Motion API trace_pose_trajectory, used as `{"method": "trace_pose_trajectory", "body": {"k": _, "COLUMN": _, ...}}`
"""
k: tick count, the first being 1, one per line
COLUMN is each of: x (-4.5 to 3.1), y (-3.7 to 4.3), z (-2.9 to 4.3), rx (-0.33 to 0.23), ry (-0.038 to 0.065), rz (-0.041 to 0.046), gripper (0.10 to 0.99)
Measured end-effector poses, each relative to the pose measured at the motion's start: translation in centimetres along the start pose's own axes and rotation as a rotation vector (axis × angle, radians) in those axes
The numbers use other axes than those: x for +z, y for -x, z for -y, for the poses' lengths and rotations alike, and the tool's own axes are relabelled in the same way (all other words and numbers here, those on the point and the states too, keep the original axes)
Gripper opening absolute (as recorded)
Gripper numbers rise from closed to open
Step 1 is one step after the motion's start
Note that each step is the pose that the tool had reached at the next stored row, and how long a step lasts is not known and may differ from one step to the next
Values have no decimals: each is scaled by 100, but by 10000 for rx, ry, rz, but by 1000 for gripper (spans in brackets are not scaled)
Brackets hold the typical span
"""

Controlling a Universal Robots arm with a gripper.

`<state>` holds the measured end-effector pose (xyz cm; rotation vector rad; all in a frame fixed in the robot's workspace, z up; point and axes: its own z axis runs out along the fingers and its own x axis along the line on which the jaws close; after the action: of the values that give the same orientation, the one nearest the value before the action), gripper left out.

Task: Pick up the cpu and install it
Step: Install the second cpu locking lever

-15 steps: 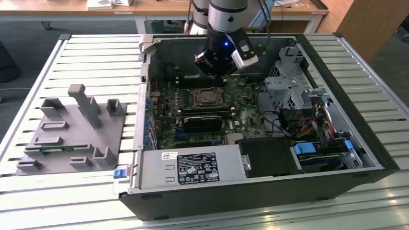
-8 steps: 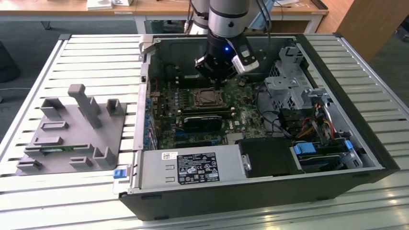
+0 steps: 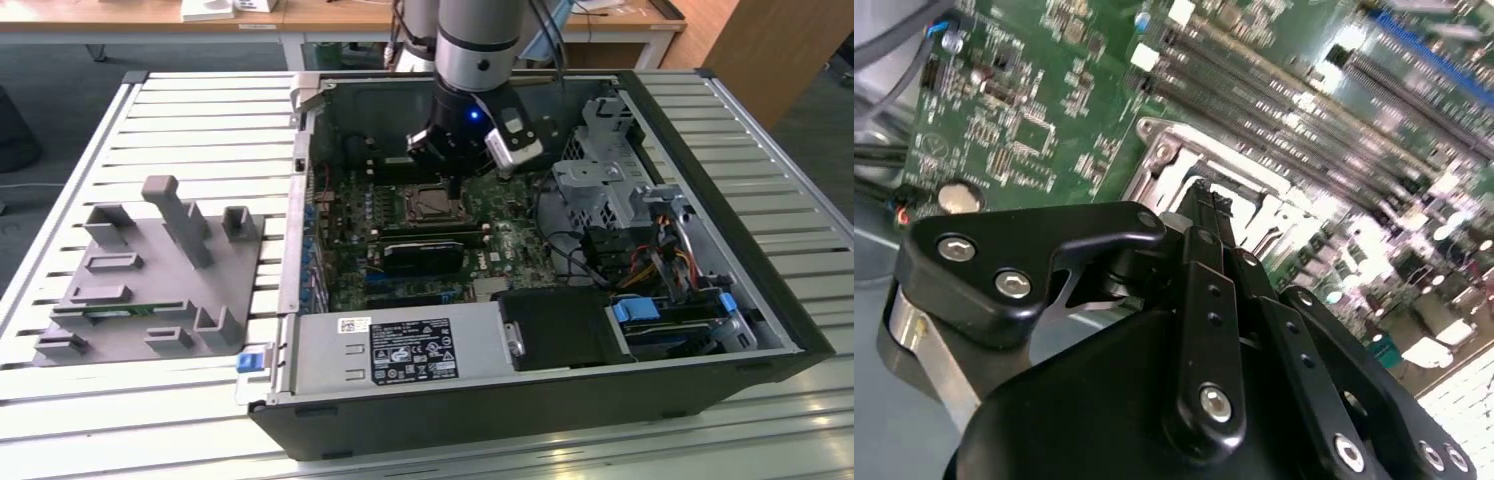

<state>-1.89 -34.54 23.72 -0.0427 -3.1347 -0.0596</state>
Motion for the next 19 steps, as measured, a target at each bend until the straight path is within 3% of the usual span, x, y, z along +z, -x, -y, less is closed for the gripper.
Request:
{"method": "trace_pose_trajectory", "body": {"k": 7, "x": 17, "y": -103, "z": 82, "rx": 0, "ry": -2, "rz": -1, "gripper": 106}}
{"method": "trace_pose_trajectory", "body": {"k": 13, "x": 23, "y": -139, "z": 183, "rx": 1, "ry": -1, "rz": 0, "gripper": 106}}
{"method": "trace_pose_trajectory", "body": {"k": 19, "x": 41, "y": -305, "z": 199, "rx": 0, "ry": 2, "rz": 1, "gripper": 106}}
